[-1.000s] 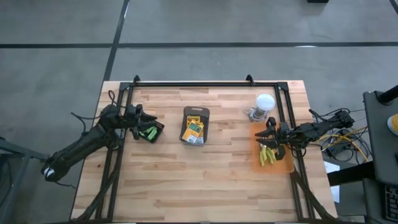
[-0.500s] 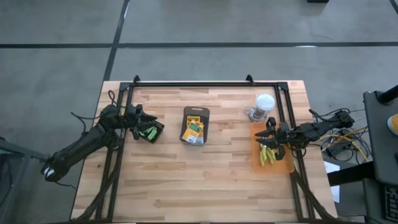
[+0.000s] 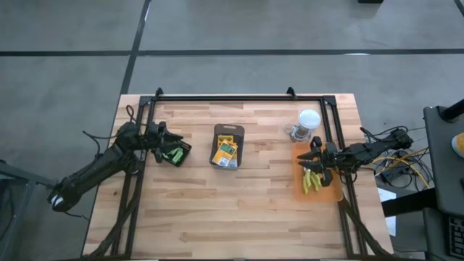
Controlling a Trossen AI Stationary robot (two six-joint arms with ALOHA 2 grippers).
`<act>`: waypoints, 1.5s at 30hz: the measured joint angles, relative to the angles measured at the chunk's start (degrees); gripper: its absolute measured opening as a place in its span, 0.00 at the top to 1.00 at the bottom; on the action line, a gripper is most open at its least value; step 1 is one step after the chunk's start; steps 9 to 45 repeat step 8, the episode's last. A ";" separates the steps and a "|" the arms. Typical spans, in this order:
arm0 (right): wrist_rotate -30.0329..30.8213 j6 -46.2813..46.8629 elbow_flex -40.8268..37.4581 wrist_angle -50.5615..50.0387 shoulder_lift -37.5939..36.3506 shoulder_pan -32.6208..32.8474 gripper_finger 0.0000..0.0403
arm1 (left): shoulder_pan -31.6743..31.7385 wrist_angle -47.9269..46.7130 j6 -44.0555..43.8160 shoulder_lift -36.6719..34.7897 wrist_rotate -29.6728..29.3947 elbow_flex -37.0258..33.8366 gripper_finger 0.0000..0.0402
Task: Pick & Place School Supplies
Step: Return to Home Position
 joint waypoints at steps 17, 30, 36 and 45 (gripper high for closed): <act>-0.01 0.00 0.00 0.00 0.00 -0.02 0.75 | -0.01 0.00 0.00 0.01 0.00 0.00 0.58; -0.01 0.00 0.00 0.00 0.00 -0.02 0.75 | -0.01 0.00 0.00 0.01 0.00 0.00 0.58; -0.01 0.00 0.00 0.00 0.00 -0.02 0.75 | -0.01 0.00 0.00 0.01 0.00 0.00 0.58; -0.01 0.00 0.00 0.00 0.00 -0.02 0.75 | -0.01 0.00 0.00 0.01 0.00 0.00 0.58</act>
